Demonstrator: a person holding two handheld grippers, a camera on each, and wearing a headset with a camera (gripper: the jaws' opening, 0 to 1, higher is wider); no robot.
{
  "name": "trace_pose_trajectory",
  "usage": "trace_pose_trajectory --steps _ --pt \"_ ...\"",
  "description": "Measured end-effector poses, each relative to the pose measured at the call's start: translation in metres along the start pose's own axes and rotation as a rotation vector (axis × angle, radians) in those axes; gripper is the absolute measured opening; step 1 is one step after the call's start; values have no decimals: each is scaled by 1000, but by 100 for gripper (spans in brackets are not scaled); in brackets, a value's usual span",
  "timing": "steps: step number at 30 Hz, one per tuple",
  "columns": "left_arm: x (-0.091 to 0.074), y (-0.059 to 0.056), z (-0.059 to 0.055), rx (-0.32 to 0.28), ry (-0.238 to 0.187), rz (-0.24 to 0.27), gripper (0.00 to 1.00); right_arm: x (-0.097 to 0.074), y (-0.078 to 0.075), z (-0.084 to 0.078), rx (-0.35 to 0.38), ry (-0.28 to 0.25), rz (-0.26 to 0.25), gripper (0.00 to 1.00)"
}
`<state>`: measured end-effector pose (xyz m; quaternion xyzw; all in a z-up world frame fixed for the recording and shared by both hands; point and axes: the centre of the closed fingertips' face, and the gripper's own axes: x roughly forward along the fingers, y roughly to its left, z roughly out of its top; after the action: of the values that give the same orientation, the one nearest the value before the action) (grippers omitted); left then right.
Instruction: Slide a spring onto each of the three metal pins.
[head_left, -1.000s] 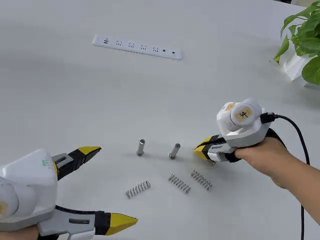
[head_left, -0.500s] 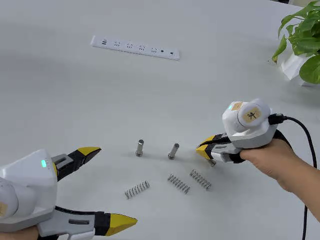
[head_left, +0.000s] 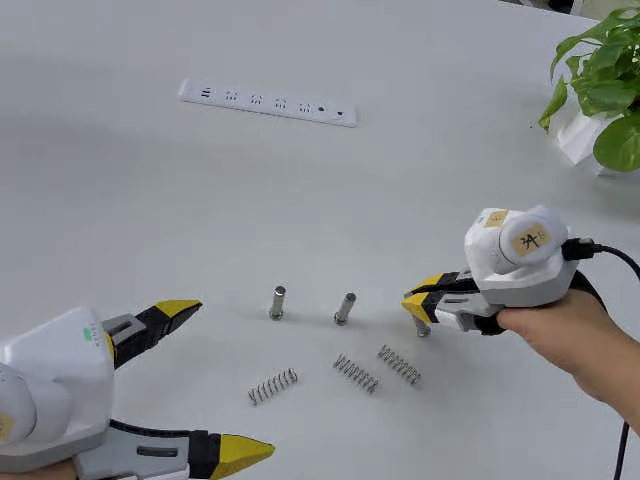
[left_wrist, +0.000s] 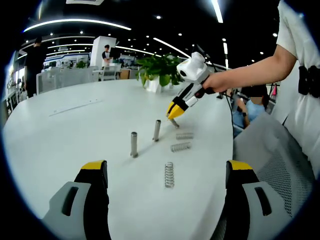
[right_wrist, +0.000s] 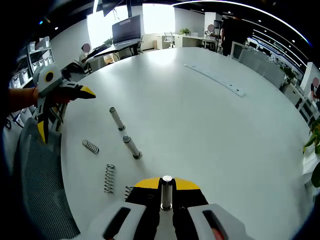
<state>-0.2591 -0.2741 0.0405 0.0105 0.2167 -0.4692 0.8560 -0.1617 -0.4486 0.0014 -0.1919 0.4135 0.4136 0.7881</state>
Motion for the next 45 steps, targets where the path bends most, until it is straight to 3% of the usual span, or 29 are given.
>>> trace_pose_trajectory --steps 23,45 --pt "-1 -2 0 11 5 -5 97 -18 1 -13 61 -89 -45 5" --pt "1 -5 2 17 10 -14 97 -26 5 -22 50 -109 -64 5"
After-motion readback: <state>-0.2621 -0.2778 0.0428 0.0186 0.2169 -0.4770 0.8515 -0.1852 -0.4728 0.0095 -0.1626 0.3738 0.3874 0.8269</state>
